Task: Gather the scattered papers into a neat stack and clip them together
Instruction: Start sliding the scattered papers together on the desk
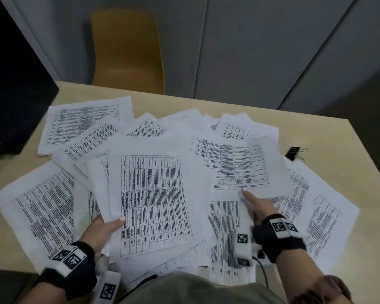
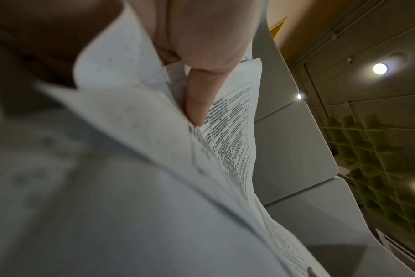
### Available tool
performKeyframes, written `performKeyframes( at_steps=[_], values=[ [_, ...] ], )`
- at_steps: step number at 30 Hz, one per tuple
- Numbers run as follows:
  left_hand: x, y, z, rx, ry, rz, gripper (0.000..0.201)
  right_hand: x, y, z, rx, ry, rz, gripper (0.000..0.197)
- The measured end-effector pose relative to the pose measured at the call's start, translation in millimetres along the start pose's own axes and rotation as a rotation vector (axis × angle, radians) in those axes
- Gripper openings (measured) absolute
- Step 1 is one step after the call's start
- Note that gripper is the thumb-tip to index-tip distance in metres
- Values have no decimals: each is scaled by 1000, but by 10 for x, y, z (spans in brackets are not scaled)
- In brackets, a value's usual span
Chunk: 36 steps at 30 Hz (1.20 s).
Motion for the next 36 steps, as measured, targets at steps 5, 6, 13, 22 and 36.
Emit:
performKeyframes(
  at_steps=[5, 6, 13, 22, 36],
  values=[
    [-9, 44, -125, -3, 3, -20, 49, -9, -96, 105, 152, 118, -61, 61],
    [15, 37, -119, -5, -2, -6, 43, -38, -102, 156, 154, 127, -75, 53],
    [102, -95, -133, -40, -51, -25, 37, 6, -438, 444, -8, 70, 217, 47],
    [156, 65, -141, 2, -61, -36, 37, -274, -113, 451, 283, 293, -273, 28],
    [88, 87, -37, -24, -18, 38, 43, -242, -192, 504, -130, 182, -63, 11]
  ],
)
Point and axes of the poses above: each hand's wrist, its own z-axis away from the middle knuckle, its own y-axis out of the back of the hand, x = y × z, the point moved 7 cm from there along -z, towards the middle knuckle, and after that the axes turned 4 degrees about -z, right-handed, at the moved point
